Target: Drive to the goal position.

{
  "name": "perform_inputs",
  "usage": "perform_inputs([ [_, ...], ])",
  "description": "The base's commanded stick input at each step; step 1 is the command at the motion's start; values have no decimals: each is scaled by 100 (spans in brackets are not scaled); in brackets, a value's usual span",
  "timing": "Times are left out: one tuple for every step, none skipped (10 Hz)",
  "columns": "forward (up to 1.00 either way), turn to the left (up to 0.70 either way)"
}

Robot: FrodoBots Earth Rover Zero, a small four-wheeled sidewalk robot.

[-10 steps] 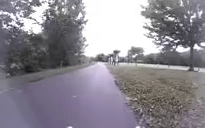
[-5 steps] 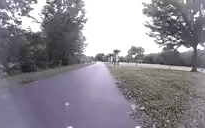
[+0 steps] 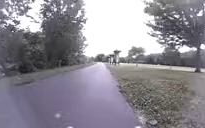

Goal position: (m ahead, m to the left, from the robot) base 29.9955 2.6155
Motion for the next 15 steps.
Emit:
perform_inputs([
  [70,0],
  [70,0],
  [70,0],
  [70,0],
  [70,0],
  [70,0],
  [70,1],
  [70,1],
  [70,1],
  [70,-2],
  [70,-9],
  [70,-13],
  [70,-14],
  [70,-8],
  [70,-1],
])
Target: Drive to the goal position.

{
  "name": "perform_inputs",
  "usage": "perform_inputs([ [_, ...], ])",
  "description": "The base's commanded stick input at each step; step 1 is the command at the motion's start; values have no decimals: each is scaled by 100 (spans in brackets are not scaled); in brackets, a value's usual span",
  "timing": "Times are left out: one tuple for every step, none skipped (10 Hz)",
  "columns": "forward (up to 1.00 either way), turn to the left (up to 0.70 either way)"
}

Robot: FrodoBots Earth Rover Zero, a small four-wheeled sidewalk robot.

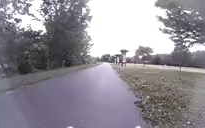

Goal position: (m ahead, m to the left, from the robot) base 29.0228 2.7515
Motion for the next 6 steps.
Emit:
perform_inputs([
  [70,0],
  [70,0],
  [70,0],
  [70,0],
  [70,0],
  [70,0],
])
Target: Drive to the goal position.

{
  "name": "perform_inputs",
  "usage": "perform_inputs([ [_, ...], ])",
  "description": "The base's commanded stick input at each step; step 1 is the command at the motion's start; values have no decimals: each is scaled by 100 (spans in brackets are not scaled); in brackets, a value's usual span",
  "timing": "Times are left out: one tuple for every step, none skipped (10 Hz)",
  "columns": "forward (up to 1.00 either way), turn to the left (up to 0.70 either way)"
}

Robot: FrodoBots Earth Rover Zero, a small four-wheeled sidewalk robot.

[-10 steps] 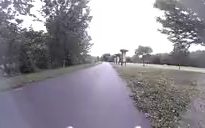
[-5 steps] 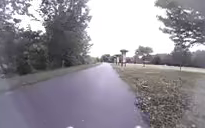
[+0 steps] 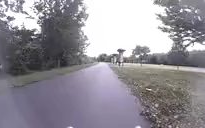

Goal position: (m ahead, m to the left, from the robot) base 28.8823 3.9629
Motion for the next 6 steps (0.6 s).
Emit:
perform_inputs([
  [70,0],
  [70,0],
  [70,0],
  [70,0],
  [70,0],
  [70,0],
])
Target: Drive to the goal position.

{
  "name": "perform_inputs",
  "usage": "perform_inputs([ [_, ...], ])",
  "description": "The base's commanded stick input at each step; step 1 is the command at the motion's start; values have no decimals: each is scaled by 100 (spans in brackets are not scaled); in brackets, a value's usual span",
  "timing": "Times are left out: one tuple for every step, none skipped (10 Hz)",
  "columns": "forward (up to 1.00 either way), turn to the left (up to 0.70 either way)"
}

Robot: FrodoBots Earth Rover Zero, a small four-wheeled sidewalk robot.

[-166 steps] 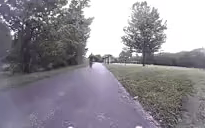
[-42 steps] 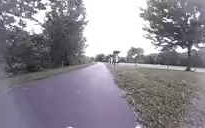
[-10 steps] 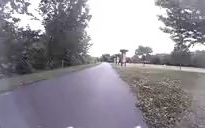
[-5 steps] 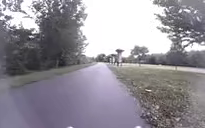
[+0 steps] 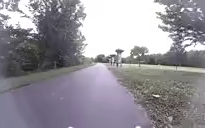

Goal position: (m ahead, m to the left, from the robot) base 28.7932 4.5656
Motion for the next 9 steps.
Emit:
perform_inputs([
  [70,0],
  [70,0],
  [70,0],
  [70,0],
  [70,0],
  [70,0],
  [70,0],
  [70,0],
  [70,0],
])
